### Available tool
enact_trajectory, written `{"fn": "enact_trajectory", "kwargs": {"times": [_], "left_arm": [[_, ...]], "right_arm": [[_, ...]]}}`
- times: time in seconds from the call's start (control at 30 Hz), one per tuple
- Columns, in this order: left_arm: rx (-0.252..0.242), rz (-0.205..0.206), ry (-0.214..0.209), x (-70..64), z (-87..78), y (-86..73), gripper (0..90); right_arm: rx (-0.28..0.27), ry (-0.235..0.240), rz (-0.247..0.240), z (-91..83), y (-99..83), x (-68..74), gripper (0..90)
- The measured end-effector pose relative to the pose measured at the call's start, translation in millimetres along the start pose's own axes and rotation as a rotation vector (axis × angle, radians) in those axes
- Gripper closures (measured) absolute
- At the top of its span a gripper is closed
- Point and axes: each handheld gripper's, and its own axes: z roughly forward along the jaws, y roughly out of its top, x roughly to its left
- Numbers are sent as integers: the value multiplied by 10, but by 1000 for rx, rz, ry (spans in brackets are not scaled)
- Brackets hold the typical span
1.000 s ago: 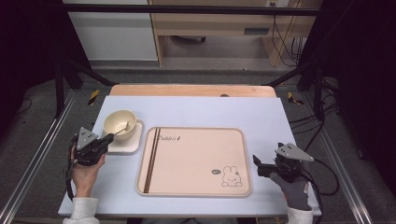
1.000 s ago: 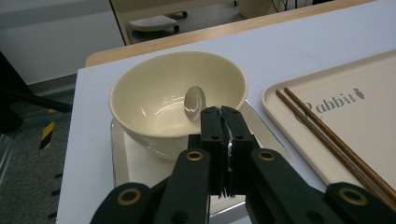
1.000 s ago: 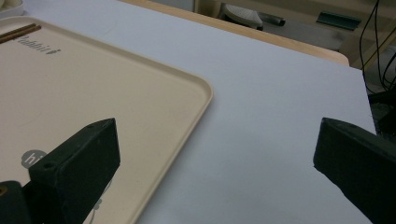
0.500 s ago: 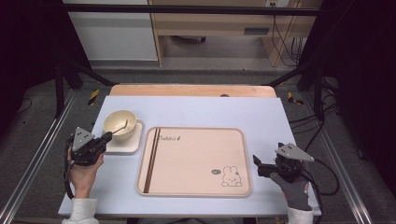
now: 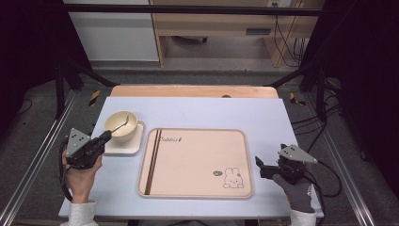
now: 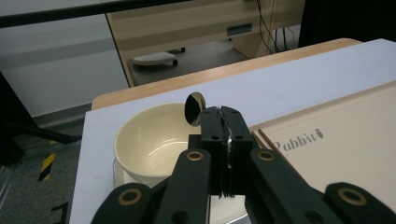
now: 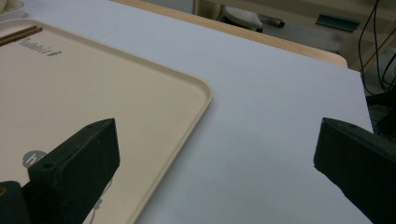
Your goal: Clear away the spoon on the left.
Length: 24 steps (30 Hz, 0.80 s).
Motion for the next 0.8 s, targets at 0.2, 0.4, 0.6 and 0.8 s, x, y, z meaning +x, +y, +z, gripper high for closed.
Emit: {"fn": "enact_trajectory", "kwargs": {"times": [0.2,0.4,0.6,0.8], "left_arm": [[-23,24,-18,-109,-52,74,890],[-20,65,-48,-253,-36,116,890],[-13,92,-82,-394,12,132,890],[7,125,-111,-541,88,126,890]], "right_arm": [[1,-2,-3,1,-1,-3,5],[0,-3,-2,-4,0,-3,5],[0,-3,-3,-3,-1,-3,6],[-2,-3,1,-11,1,-5,5]]}}
